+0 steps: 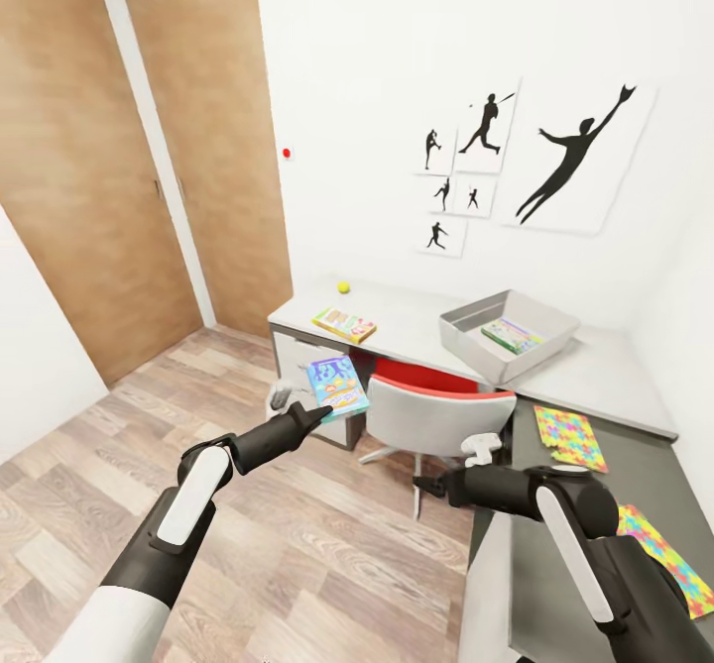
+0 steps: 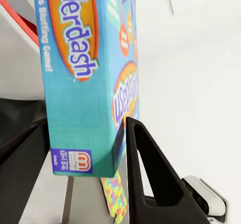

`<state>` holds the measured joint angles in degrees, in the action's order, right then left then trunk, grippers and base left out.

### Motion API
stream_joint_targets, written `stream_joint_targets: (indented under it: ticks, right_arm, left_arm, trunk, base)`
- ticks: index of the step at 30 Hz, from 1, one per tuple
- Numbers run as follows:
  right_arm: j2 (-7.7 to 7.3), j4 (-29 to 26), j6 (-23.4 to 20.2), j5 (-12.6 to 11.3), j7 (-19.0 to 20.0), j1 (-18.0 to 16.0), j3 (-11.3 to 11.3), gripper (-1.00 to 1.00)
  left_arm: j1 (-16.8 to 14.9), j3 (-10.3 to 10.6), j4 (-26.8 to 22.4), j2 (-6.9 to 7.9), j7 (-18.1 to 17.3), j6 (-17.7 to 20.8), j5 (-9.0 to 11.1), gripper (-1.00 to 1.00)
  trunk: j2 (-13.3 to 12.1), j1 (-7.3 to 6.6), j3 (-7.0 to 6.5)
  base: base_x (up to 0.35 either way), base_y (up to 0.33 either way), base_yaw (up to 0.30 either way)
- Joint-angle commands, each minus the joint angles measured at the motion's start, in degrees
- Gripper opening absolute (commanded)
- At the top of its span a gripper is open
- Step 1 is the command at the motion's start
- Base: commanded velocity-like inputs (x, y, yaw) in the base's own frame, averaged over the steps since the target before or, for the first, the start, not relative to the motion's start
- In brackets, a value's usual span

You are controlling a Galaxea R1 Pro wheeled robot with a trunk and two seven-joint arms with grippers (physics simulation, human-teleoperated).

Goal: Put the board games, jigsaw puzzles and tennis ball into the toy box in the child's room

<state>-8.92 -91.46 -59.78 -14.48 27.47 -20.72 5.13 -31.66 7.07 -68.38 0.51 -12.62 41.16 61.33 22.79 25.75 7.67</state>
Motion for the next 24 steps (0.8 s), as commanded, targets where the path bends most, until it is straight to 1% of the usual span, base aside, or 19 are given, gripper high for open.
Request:
stream_joint_targets:
  ticks: [1, 24]
  right_arm:
    - [-0.04, -0.07, -0.22, 0.13, 0.21, -0.04, 0.0, 1.0]
    - [-0.04, -0.12, -0.22, 0.23, 0.21, -0.02, -0.26, 1.0]
  left_arm:
    - [-0.07, 0.05, 0.0, 0.02, -0.1, 0.16, 0.29, -1.0]
    - [-0.07, 0.05, 0.0, 0.02, -0.2, 0.15, 0.43, -1.0]
  trunk:
    - [0.13, 0.04, 0.12]
    - [0.13, 0.04, 0.12]
  base:
    - [0.014, 0.0, 0.273]
    - [0.003, 0.0, 0.29]
